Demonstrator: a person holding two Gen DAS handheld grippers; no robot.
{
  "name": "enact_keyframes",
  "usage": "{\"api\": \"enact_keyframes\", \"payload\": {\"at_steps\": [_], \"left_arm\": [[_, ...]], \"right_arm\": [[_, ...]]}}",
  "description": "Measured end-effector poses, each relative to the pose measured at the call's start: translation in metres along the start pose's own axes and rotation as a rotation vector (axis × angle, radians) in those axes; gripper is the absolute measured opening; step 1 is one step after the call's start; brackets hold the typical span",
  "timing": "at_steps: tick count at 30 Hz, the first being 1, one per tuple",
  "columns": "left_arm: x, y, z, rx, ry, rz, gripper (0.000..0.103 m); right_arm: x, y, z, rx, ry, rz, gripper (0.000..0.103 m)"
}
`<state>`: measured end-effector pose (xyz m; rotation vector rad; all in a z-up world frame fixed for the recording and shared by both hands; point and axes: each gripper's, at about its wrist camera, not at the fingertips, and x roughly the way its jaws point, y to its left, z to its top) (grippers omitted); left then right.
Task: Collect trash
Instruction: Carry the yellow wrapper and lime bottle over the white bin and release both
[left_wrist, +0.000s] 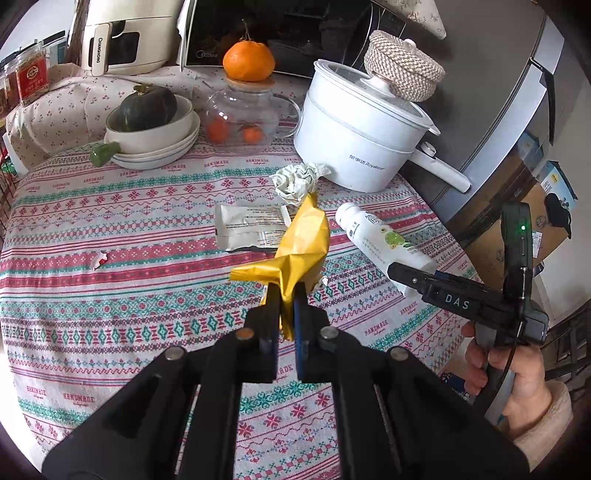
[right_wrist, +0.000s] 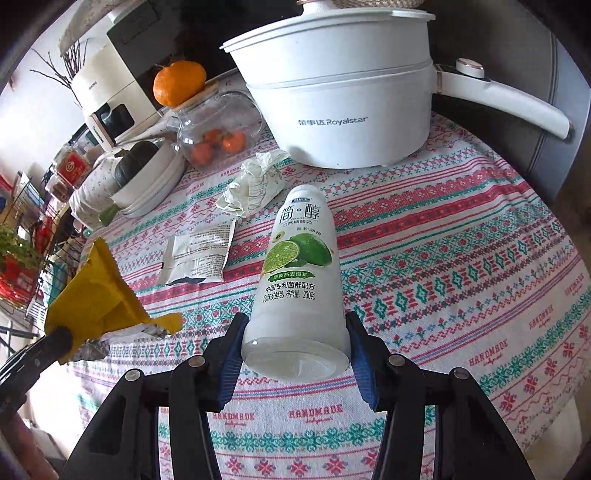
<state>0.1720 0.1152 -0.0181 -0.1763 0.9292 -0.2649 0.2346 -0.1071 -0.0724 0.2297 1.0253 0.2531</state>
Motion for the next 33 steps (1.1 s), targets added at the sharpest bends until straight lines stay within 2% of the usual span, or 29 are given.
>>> {"api": "enact_keyframes", "payload": {"at_steps": [10,16,26,30,33], "left_arm": [[-0.017,-0.05,-0.012,0.059,-0.034,-0.047,0.007],[-0.019,-0.079,-0.026,0.085,-0.026,-0.097,0.007],[-0.01,-0.16,-0.062,0.28,0.031,-0.19,0.007],[0.001,-0.195,-0.079,0.346,0.081,-0.228,0.007],[0.013,-0.222,-0.095,0.411,0.127,-0.242,0.008]], "right_arm": [[-0.1,-0.041,-0.033,0.059,-0.108,-0.036,0.053],[-0.152,-0.071,-0.066,0.084,-0.157,-0.056,0.053],[-0.234,-0.125,-0.114,0.17,-0.251,-0.078,0.053],[-0.262,-0.148,-0.129,0.21,-0.3,-0.113,0.053],[-0.269,-0.166,-0.138,0.244,-0.299,-0.143,0.053]]}}
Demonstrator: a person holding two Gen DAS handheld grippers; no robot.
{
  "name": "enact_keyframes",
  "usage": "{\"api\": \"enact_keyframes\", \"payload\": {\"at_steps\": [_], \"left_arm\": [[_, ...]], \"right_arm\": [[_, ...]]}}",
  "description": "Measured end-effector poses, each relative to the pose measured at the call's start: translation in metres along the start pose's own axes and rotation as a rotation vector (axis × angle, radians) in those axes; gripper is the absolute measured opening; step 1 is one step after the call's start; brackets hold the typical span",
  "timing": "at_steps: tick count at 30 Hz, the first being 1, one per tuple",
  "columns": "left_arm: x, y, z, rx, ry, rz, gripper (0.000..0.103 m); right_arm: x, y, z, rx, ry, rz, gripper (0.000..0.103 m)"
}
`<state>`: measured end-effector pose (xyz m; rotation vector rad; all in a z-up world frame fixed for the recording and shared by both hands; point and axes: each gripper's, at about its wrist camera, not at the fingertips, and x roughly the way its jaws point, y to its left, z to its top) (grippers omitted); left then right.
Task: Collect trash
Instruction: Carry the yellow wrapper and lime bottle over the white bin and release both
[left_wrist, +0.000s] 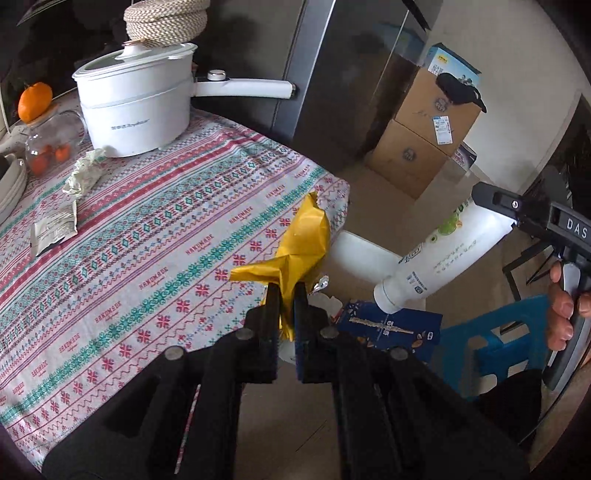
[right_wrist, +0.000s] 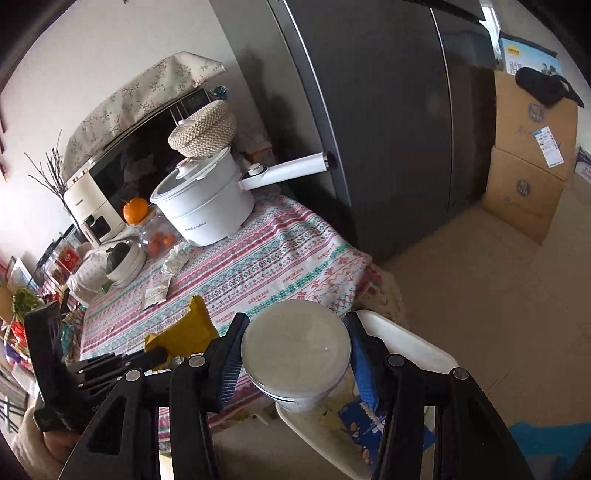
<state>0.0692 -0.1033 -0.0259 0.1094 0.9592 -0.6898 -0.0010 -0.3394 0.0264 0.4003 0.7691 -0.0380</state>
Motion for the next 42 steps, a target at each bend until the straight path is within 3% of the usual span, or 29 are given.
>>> {"api": "enact_keyframes", "payload": {"at_steps": [10,20,25,27,30,36,42], "left_arm": [[0.07,-0.068,-0.004,0.126,0.105,-0.026,0.008],[0.135,-0.097,0.003,0.155,0.154,-0.038,0.011],[0.143,-0.1,0.008,0.16,0.138,-0.038,0.027],[0.14,-0.099,0.011,0.156,0.134,-0.033,0.039],[0.126,-0.094,0.015,0.152,0.108,-0.02,0.055],[0.091,-0.07,0.02,0.11,0.066,0.023,0.078],[0.059,-0.031,0.019,0.041,0.037,0.057,0.086]], "right_arm": [[0.013,-0.062,-0.013,0.069,0.063,-0.156,0.053],[0.02,-0.108,-0.019,0.135,0.115,-0.234,0.053],[0.019,-0.123,-0.021,0.161,0.125,-0.241,0.053],[0.019,-0.126,-0.021,0.168,0.124,-0.245,0.053],[0.017,-0.128,-0.021,0.172,0.121,-0.247,0.053],[0.022,-0.125,-0.021,0.161,0.127,-0.258,0.053],[0.041,-0.124,-0.018,0.141,0.158,-0.309,0.053]]}}
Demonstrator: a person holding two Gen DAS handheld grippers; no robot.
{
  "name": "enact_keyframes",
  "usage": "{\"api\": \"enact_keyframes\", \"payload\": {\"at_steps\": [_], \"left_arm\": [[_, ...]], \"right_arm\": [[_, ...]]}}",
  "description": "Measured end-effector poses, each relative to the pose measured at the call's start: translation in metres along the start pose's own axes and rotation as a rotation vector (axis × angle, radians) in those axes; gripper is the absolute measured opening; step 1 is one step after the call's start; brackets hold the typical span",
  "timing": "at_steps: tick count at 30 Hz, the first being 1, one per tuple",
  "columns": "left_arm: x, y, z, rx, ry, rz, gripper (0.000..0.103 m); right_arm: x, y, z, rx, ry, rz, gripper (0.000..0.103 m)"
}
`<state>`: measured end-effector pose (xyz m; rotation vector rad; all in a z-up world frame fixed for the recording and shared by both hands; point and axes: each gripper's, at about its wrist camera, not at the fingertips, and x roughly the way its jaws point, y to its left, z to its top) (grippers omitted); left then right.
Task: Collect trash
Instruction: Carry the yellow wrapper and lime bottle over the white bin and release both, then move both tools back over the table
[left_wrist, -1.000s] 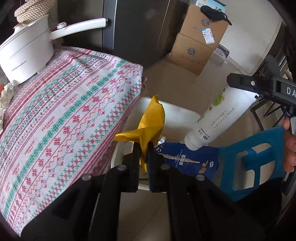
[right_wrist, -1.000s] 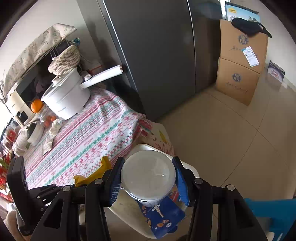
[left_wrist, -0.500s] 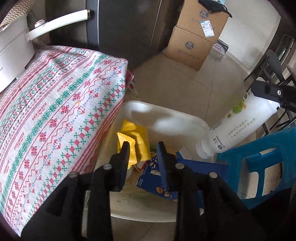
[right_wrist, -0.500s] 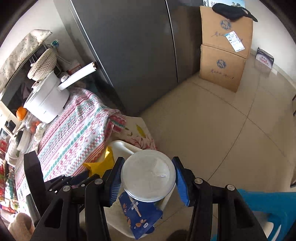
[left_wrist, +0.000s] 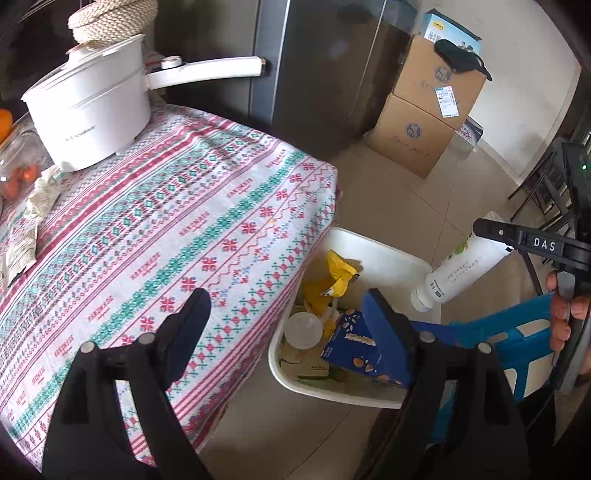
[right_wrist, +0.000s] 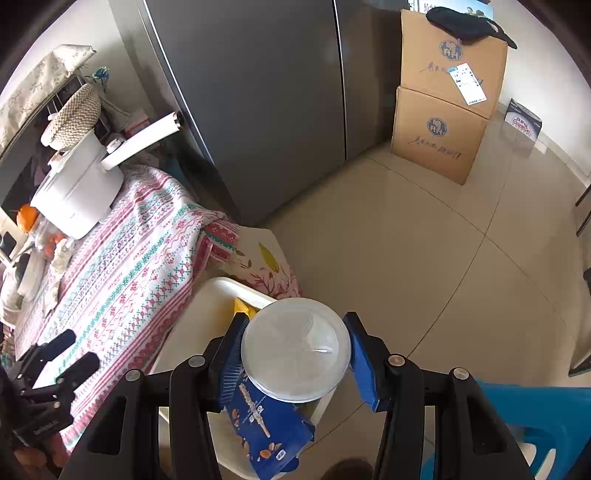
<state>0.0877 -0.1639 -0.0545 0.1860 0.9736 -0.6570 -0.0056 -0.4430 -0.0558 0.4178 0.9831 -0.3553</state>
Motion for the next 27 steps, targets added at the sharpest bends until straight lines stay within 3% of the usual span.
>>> {"api": "enact_keyframes", "payload": {"at_steps": [10,14,27], "left_arm": [[-0.038,0.064,-0.009,-0.114,-0.037,0.058,0.092],[-0.052,0.09,-0.013,-0.16,-0.051,0.084,0.094],[-0.092,0.189,-0.032,-0.329,-0.08,0.166,0.094]], "right_arm": [[0.021,0.006,0.002,0.044,0.06,0.011,0.055],[0.01,0.015,0.004,0.046,0.031,0.047,0.068],[-0.009,0.087,0.006,-0.059,-0.037,0.124,0.078]]}}
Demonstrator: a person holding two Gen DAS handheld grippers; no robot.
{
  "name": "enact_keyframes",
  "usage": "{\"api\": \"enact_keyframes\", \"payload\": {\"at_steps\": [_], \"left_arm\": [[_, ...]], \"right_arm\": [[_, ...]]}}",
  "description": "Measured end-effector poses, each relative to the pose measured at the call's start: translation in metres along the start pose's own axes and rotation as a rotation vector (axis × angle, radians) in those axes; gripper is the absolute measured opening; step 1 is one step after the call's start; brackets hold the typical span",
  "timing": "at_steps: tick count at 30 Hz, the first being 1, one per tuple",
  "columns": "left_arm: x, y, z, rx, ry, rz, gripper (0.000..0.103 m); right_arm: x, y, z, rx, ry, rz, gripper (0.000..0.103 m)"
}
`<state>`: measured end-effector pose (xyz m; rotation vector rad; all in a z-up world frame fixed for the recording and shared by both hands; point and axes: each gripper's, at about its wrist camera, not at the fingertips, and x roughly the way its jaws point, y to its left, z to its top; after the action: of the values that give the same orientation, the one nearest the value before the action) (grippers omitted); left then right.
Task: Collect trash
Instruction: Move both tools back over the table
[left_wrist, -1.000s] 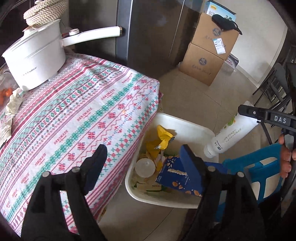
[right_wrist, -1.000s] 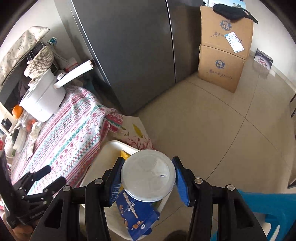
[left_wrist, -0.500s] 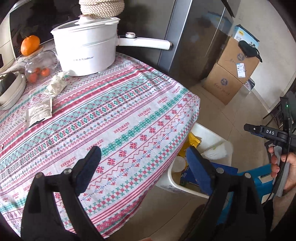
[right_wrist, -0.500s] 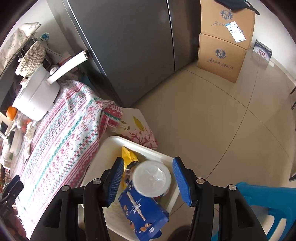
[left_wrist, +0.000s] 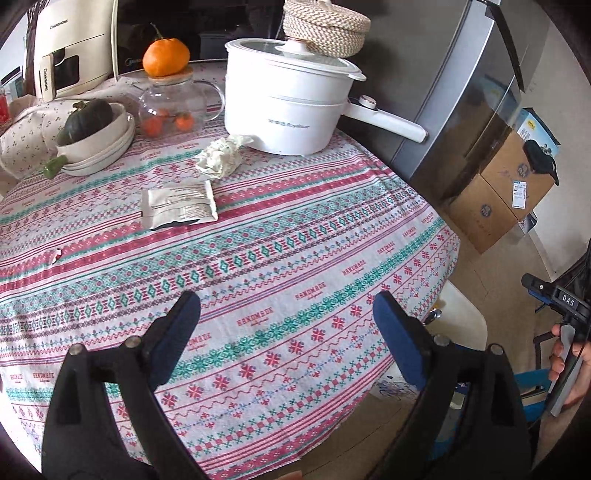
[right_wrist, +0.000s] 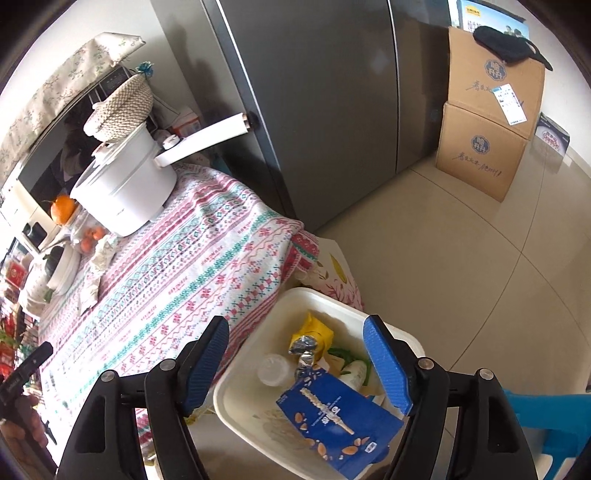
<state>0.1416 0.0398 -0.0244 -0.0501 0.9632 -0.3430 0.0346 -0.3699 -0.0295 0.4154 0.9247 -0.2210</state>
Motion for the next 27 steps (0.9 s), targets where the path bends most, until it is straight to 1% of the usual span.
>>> {"api": "enact_keyframes", "payload": {"at_steps": [3,6,10,14,16,18,20,21,23,24,25,26,27], "left_arm": [[0.011,0.024,0.007,-0.033,0.02,0.048,0.094],[0.03,0.045,0.017,-0.043,0.049,0.096,0.094],[0.057,0.07,0.03,-0.038,0.054,0.131,0.094],[0.087,0.1,0.043,-0.102,0.049,0.117,0.094],[0.101,0.116,0.049,-0.159,0.043,0.104,0.088],[0.113,0.133,0.054,-0.235,0.042,0.08,0.076],[0.125,0.147,0.057,-0.298,0.045,0.069,0.072],[0.129,0.152,0.058,-0.322,0.044,0.065,0.066],[0.135,0.157,0.059,-0.352,0.045,0.059,0.059],[0.133,0.156,0.06,-0.344,0.026,0.066,0.055],[0.135,0.155,0.06,-0.334,0.026,0.072,0.051],[0.136,0.154,0.06,-0.327,0.03,0.077,0.038],[0.137,0.154,0.06,-0.324,0.031,0.079,0.017]], "right_arm": [[0.005,0.019,0.003,-0.021,-0.012,0.015,0.08],[0.014,0.039,0.008,-0.037,-0.014,0.03,0.08],[0.029,0.063,0.013,-0.06,0.003,0.046,0.08],[0.045,0.084,0.013,-0.118,0.021,0.036,0.08],[0.053,0.094,0.013,-0.151,0.03,0.022,0.08],[0.06,0.102,0.012,-0.181,0.04,0.011,0.08],[0.068,0.11,0.012,-0.207,0.049,0.002,0.08],[0.071,0.112,0.01,-0.216,0.052,-0.003,0.08],[0.077,0.118,0.009,-0.239,0.062,-0.013,0.08],[0.08,0.12,0.008,-0.251,0.067,-0.019,0.08],[0.083,0.122,0.007,-0.263,0.071,-0.026,0.08],[0.086,0.123,0.006,-0.273,0.076,-0.033,0.08],[0.089,0.125,0.006,-0.28,0.08,-0.038,0.08]]}}
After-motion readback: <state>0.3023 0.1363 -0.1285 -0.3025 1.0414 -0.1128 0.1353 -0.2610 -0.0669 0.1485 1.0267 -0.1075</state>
